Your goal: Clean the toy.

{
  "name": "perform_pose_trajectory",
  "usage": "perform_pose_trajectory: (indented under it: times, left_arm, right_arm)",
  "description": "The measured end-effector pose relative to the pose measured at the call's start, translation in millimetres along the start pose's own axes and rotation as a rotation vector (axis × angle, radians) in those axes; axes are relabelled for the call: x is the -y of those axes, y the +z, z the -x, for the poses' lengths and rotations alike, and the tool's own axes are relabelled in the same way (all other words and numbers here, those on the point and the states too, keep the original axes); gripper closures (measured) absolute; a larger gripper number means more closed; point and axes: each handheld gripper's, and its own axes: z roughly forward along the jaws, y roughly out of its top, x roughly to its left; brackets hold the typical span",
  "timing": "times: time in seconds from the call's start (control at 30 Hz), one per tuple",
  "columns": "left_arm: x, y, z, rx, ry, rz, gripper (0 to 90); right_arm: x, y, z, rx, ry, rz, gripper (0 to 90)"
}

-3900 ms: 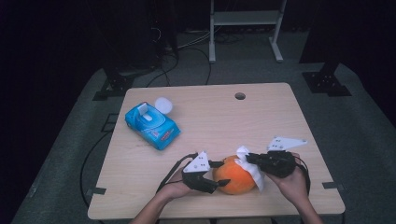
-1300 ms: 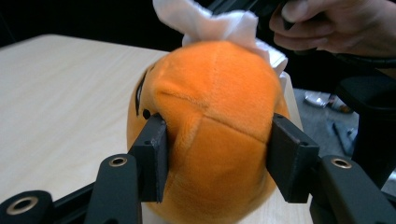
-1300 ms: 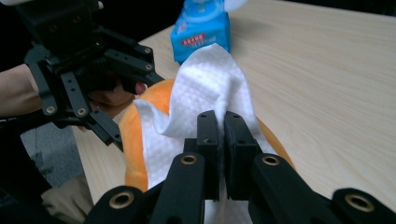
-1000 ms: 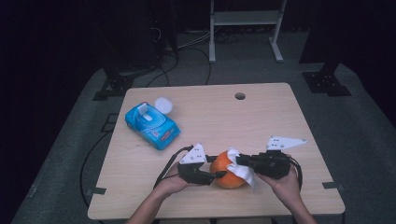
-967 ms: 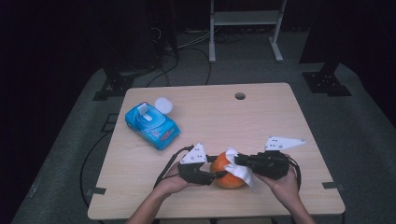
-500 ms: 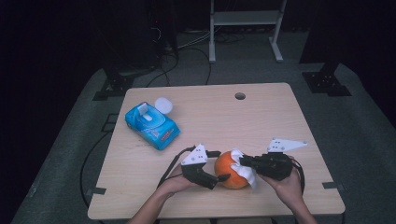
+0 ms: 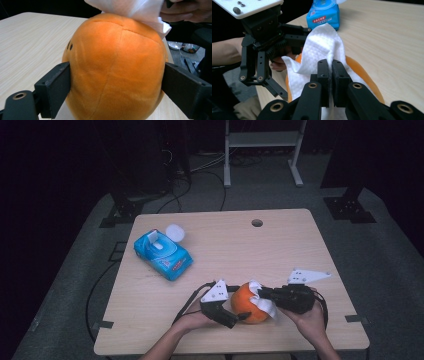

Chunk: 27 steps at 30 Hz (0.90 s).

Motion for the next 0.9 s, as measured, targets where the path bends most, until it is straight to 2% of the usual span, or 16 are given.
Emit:
perform_pose_trajectory:
  times: [0.1,0.13,0.23,0.3,0.4,0.57,0.67,0.77,0.87,0.9]
  left_arm:
    - [-1.5,-3.6,0.7,-0.035,0.013,-0.004,34.3]
    - [-1.8,-3.9,0.8,-0.044,0.006,-0.006,36.4]
    - [-2.6,-2.9,1.6,-0.062,-0.003,0.000,38.5]
    - [-1.8,-2.9,0.5,-0.057,-0.021,0.008,38.6]
    - [-0.9,-3.4,-0.7,-0.045,-0.047,0.019,38.9]
    - [-11.1,-14.2,-1.0,-0.023,-0.069,0.051,42.2]
    - [-25.5,-28.0,0.9,-0.013,-0.061,0.060,42.1]
    - [-24.9,-30.6,0.0,-0.025,-0.044,-0.004,42.0]
    - [-14.0,-24.3,-3.4,-0.028,-0.076,-0.066,41.9]
    - [-11.6,-21.1,-3.1,-0.023,-0.084,-0.058,41.7]
  right_arm:
    - [-3.2,-1.4,-2.7,0.014,-0.018,0.011,85.4]
    - [-2.6,-1.6,-1.2,0.015,-0.013,0.015,85.4]
    - [1.4,-3.7,9.5,0.018,0.025,0.022,85.4]
    - [7.1,-5.7,21.7,0.065,0.049,0.012,85.4]
    - [13.0,-7.4,31.2,0.066,0.098,0.004,85.4]
    - [1.9,-10.8,17.4,0.057,0.058,0.047,85.4]
    - [-1.9,-14.9,15.5,0.017,0.072,0.092,85.4]
    - [2.3,-9.1,18.0,-0.011,0.098,0.078,85.3]
    - [4.1,-0.9,14.1,0.010,0.097,0.044,85.4]
    - [1.5,-0.1,8.4,0.004,0.082,0.047,85.5]
